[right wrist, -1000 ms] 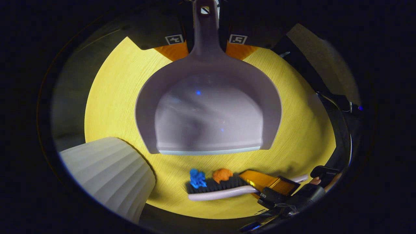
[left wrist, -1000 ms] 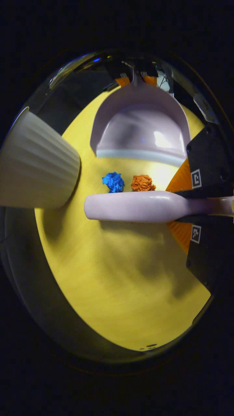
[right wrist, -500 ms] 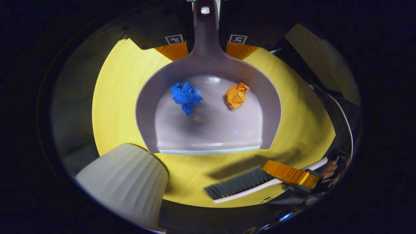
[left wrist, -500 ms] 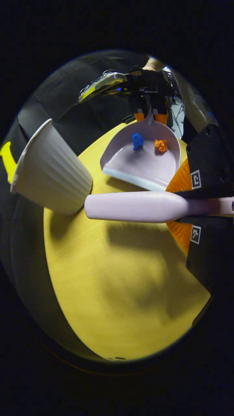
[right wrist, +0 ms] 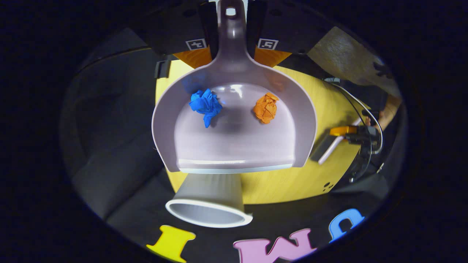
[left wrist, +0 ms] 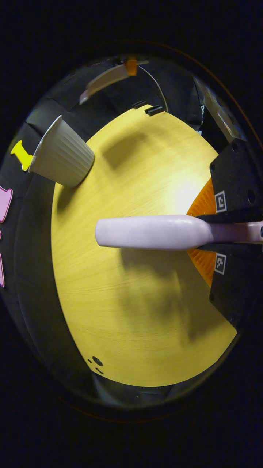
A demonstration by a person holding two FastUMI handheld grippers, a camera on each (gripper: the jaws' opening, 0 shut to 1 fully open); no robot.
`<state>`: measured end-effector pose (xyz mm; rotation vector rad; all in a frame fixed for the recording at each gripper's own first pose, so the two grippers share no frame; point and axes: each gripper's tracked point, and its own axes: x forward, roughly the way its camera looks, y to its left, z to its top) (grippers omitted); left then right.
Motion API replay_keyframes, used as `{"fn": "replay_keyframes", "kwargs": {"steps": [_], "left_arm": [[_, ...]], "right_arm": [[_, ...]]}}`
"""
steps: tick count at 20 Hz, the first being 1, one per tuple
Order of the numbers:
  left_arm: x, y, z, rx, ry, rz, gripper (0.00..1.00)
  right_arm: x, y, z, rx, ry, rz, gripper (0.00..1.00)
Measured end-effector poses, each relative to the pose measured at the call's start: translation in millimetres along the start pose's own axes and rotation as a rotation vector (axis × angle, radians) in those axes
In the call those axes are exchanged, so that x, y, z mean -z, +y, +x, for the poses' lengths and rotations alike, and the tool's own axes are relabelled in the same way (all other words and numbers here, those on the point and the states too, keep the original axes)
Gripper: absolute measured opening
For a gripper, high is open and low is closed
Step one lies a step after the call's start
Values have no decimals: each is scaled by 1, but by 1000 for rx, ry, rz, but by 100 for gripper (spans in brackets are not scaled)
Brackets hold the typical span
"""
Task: Pick up the small broom and dustpan from the desktop, sweep the trash into the dustpan with the broom, and then empty the trash into the garbage bin.
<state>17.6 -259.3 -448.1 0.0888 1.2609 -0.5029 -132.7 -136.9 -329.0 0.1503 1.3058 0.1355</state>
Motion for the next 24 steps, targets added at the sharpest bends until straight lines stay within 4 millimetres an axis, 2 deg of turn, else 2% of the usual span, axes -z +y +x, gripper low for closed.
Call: {"fn": "replay_keyframes", "kwargs": {"steps": [1,3,5,6,8,12,15,17,20,21,22,24], "left_arm": [[5,0,3,2,6,3,26],[5,-3,6,10,8,5,27],[3,-2,6,17,-3,2,27],[4,-2,5,22,-10,0,27],[5,0,4,22,-16,-1,27],[6,1,4,17,-19,1,27],[6,1,4,15,-19,-5,27],[7,1,3,16,-17,-15,27],[7,1,3,14,-14,-28,27],[7,2,3,12,-14,-32,25],[7,1,3,11,-14,-37,27],[7,2,3,8,-13,-46,27]], "right_arm": [[-12,-10,-14,20,-27,19,39],[-35,-21,-27,76,-53,28,36],[-56,-34,-30,151,-61,22,35],[-76,-47,-32,187,-62,16,35],[-104,-76,-28,248,-51,-2,35],[-139,-104,-13,359,23,-138,35],[-149,-105,-13,425,94,-270,35],[-154,-110,-20,459,145,-358,35],[-174,-120,-23,524,243,-542,35],[-178,-122,-24,537,269,-615,31],[-177,-126,-25,549,298,-688,35],[-180,-129,-29,559,342,-742,35]]}}
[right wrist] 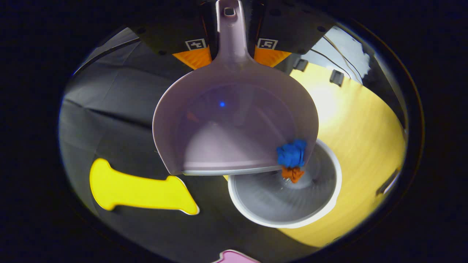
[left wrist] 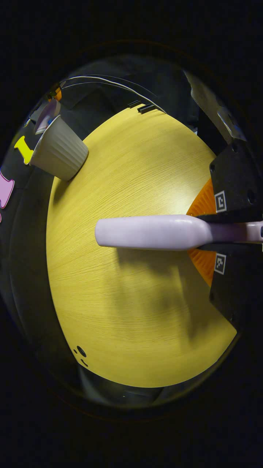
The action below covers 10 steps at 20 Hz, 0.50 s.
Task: Pick up the small broom and dustpan from the desktop, sweep the trash into the dustpan with the broom, and then empty the trash into the garbage bin.
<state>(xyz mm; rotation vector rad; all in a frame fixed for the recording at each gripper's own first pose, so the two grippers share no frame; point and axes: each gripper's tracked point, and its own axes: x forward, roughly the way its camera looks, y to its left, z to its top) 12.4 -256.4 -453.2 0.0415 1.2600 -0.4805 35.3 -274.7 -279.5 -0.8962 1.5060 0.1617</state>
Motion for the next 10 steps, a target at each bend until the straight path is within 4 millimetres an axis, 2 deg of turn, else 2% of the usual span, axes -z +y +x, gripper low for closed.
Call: {"fn": "replay_keyframes", "kwargs": {"steps": [1,2,7,8,10], "left_arm": [[0,0,0,-2,0,-5,25],[0,0,0,-4,0,-9,28],[0,1,1,-9,3,0,25],[0,1,0,-11,4,2,25],[0,1,0,-14,5,6,27]], "right_arm": [[-1,-5,-4,-1,-1,0,39],[1,-3,-3,-3,-9,0,35],[0,-2,0,-8,-15,12,35],[-1,-2,1,-5,-20,19,39],[-1,-3,0,-4,-43,48,35]]}}
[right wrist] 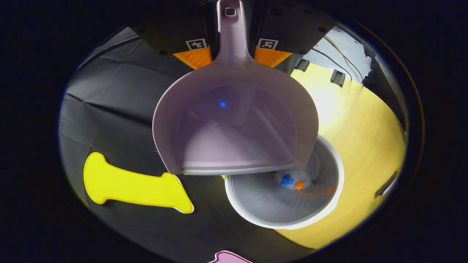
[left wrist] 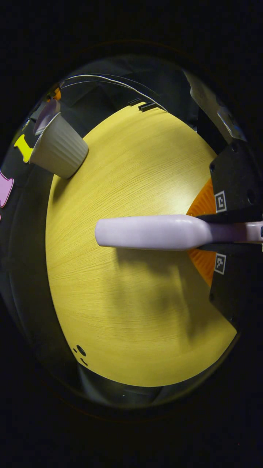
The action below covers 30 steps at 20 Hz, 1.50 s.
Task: Pick up the small broom and dustpan from the desktop, sweep the trash into the dustpan with the broom, and then empty the trash into the garbage bin.
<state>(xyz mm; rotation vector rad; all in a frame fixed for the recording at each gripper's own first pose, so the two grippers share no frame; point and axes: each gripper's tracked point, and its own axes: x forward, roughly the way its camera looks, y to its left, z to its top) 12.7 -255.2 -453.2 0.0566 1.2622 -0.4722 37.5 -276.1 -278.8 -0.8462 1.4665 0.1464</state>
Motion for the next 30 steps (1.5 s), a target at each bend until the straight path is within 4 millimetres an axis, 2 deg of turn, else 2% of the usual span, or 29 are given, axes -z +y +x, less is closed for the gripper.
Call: {"fn": "replay_keyframes", "kwargs": {"steps": [3,6,11,14,17,22,25,26,28,30], "left_arm": [[0,1,0,-9,-2,3,26],[-1,1,-1,-15,-7,1,25],[-3,2,-2,-29,-19,-12,27],[-3,3,-2,-44,-23,-20,25],[-3,5,-3,-60,-25,-19,25],[-3,7,-4,-89,-31,-8,26],[-3,7,-2,-98,-35,-23,25],[-3,7,-2,-101,-35,-27,26],[-3,7,-2,-111,-37,-26,26],[-3,11,-3,-131,-36,-12,26]], "right_arm": [[-2,5,-4,-41,-78,121,35],[-8,17,-17,-119,-191,326,35],[-7,42,-65,-254,-408,630,35],[-3,64,-93,-289,-510,682,35],[-4,110,-119,-352,-564,674,35],[-11,209,-135,-479,-594,630,35],[-17,278,-129,-577,-579,607,35],[-19,301,-125,-608,-564,599,32],[-19,341,-104,-641,-514,565,35],[-21,370,-80,-629,-467,516,35]]}}
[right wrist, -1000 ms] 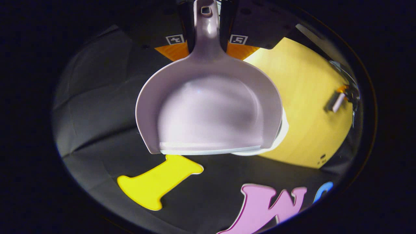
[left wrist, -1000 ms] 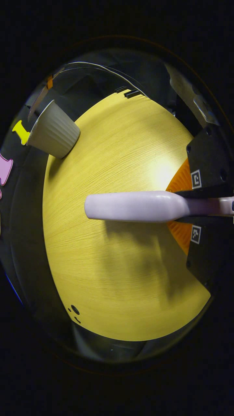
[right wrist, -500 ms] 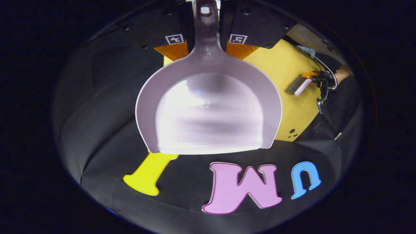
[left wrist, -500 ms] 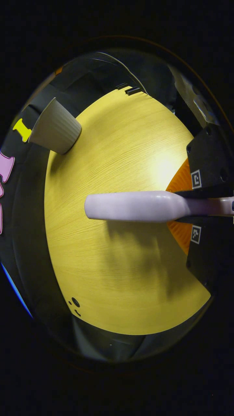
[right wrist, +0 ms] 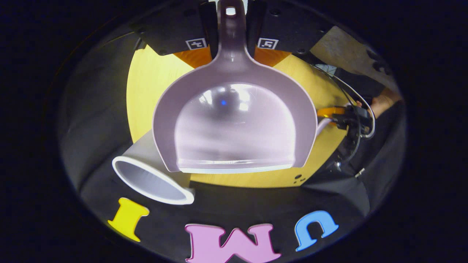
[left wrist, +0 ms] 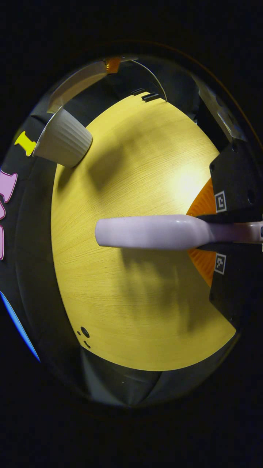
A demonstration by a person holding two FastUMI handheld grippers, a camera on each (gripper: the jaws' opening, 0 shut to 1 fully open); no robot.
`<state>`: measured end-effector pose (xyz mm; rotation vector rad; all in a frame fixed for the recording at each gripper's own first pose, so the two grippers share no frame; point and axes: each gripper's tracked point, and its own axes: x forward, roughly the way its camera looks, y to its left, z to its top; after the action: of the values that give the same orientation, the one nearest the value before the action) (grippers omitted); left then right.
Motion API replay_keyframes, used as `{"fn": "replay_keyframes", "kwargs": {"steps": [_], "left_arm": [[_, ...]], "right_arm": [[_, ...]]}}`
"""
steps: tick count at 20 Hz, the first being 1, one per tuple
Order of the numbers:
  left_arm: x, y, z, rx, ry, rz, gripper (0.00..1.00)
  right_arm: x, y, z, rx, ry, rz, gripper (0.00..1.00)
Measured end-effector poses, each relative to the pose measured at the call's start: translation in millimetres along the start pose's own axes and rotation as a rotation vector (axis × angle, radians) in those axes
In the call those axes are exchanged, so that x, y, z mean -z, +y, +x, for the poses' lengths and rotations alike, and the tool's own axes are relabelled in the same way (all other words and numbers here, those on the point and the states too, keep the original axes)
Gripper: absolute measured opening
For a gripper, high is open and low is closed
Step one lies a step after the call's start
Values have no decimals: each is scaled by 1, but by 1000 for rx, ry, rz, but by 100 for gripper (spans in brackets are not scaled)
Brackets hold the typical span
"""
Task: Pick up the small broom and dustpan from the desktop, sweep the trash into the dustpan with the broom, and then empty the trash into the garbage bin.
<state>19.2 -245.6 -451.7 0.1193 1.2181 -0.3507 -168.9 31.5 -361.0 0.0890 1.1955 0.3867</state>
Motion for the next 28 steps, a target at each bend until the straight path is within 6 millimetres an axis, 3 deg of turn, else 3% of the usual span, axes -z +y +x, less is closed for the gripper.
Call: {"fn": "replay_keyframes", "kwargs": {"steps": [3,4,6,7,11,12,17,20,21,22,23,24,28], "left_arm": [[0,1,0,-22,1,4,27],[0,1,1,-26,-1,-1,28],[1,0,0,-27,10,-8,27],[2,1,-1,-31,21,-5,25],[3,7,-3,-66,37,37,28],[4,8,-3,-71,40,44,26],[2,10,-8,-89,52,58,31],[-1,8,-19,-108,39,91,33],[-1,11,-21,-114,36,107,28],[-2,13,-24,-122,33,122,31],[-2,13,-25,-132,26,134,31],[-2,13,-28,-142,17,141,32],[-6,9,-56,-166,-36,164,39]], "right_arm": [[23,10,46,8,57,-13,32],[31,11,61,6,77,-5,35],[47,9,88,11,117,4,39],[54,5,99,18,136,4,35],[71,3,121,47,184,31,39],[72,5,122,46,192,42,36],[75,5,137,50,215,43,37],[72,9,134,19,214,84,43],[73,10,130,10,221,99,45],[69,11,127,6,214,108,46],[65,10,119,7,197,111,41],[62,9,112,8,182,110,46],[45,11,69,-5,87,136,47]]}}
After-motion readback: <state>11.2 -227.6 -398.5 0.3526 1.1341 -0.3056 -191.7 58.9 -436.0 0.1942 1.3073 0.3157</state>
